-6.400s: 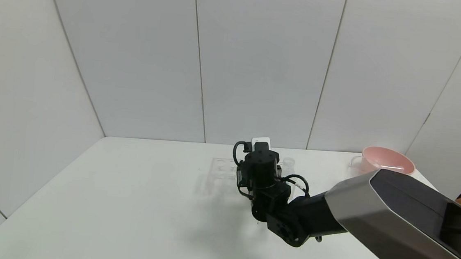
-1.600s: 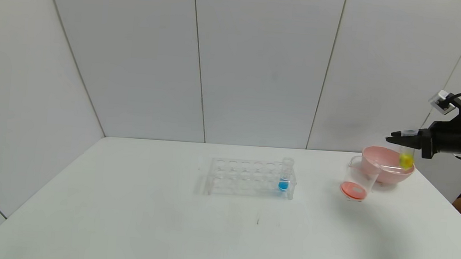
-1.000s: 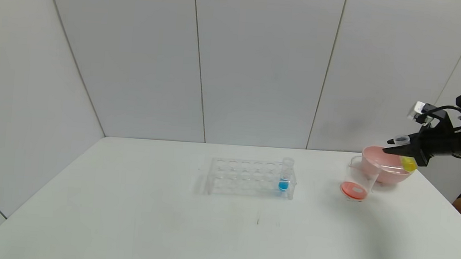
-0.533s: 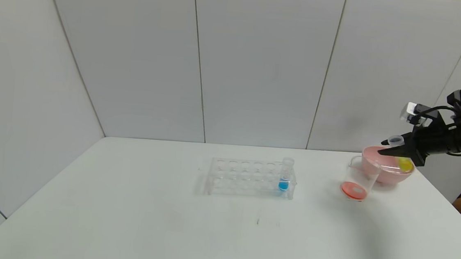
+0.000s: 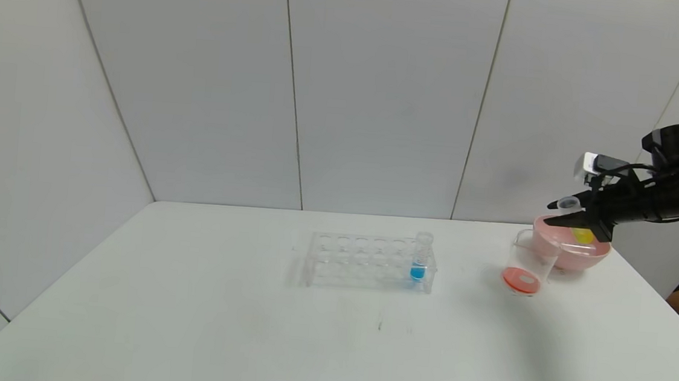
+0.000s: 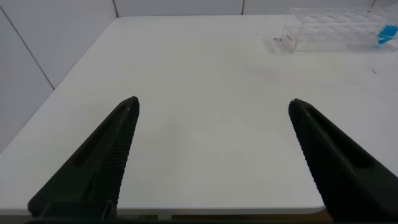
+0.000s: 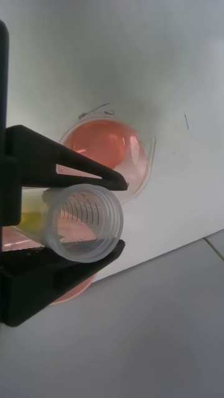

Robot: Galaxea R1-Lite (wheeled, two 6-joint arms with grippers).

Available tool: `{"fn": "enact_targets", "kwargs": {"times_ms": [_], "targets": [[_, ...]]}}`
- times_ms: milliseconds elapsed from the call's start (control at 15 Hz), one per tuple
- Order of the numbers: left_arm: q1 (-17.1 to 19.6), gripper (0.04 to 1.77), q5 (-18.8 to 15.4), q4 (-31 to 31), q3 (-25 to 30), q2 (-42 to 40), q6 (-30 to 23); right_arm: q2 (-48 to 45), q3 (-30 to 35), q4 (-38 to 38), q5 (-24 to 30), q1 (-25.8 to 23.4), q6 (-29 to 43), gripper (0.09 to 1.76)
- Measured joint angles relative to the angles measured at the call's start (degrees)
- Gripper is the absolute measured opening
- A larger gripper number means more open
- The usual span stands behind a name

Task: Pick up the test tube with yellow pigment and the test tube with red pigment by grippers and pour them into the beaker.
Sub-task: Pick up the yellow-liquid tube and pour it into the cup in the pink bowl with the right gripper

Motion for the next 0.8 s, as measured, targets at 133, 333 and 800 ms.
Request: {"fn": "enact_targets", "kwargs": {"times_ms": [133, 333, 800], "targets": [[0.00, 1.72, 0.02, 0.00, 0.00, 0.00, 0.00, 0.00, -0.05, 0.27, -1.01, -0.37, -2.19, 0.59], [0.00, 1.72, 0.02, 0.00, 0.00, 0.00, 0.00, -0.28, -0.05, 0.44, -2.57, -0.83, -3.38, 0.59], [0.00, 1.72, 0.00, 0.00, 0.00, 0.00, 0.02, -1.21, 0.22, 0.41, -2.19, -1.55, -3.27, 0.59]]}}
